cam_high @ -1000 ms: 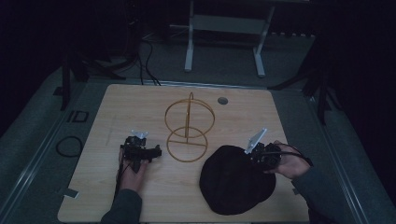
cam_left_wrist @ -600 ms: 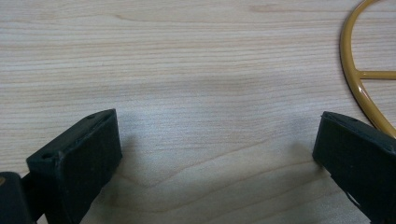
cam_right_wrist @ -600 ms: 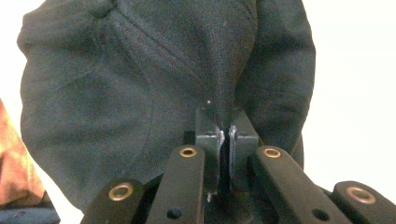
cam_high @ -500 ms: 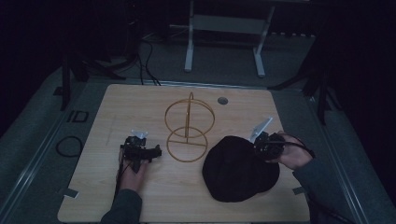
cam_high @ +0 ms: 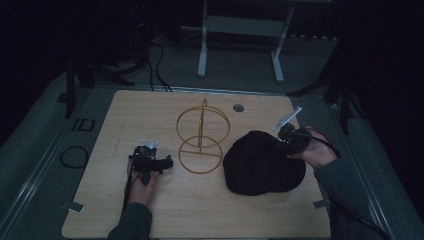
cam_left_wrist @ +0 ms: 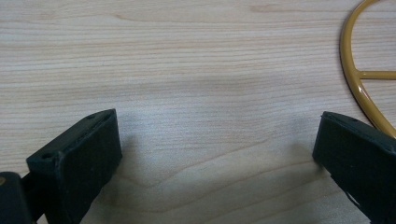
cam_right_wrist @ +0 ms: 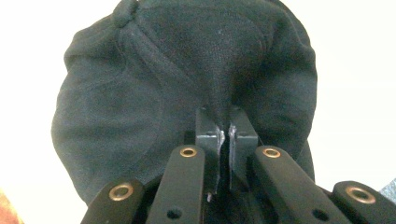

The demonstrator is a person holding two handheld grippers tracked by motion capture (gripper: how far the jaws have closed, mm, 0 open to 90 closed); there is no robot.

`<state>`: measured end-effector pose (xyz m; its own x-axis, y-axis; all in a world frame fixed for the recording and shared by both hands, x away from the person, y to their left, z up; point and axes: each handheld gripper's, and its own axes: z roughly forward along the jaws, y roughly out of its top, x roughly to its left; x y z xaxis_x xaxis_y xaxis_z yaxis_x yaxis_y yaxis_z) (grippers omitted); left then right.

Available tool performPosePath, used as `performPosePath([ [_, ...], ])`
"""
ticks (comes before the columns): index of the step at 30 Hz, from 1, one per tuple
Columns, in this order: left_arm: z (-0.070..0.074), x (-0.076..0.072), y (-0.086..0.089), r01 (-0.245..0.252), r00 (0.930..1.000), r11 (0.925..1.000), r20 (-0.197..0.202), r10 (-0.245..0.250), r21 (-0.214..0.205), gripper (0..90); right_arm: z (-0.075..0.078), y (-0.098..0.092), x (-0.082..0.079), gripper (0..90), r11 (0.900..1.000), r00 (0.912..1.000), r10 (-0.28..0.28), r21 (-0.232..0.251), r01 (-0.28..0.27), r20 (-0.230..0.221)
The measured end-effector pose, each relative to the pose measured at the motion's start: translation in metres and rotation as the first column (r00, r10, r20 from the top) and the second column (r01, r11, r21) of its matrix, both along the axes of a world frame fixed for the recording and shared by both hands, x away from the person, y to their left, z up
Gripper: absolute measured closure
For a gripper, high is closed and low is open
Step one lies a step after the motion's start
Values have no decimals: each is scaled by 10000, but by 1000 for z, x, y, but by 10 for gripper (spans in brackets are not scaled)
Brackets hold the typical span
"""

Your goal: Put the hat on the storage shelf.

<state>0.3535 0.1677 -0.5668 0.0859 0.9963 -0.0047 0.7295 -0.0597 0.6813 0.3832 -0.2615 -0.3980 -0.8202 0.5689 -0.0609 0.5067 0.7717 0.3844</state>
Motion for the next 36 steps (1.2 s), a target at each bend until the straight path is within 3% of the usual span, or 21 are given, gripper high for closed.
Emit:
performPosePath([
  [11,0,0,0,15,10000,10000,-5,-15,6,7,8,-7,17,863,9917,9934,-1130,641,1115,192],
  [20,0,0,0,10,10000,10000,3,-10,8,7,16,-9,26,864,9729,9789,-1994,1280,1924,441],
  [21,0,0,0,12,10000,10000,4,-12,12,7,20,-9,28,865,9640,9722,-2286,1514,2186,518],
  [36,0,0,0,13,10000,10000,-15,-13,8,7,47,-12,33,868,9295,9517,-2931,2602,2613,913],
])
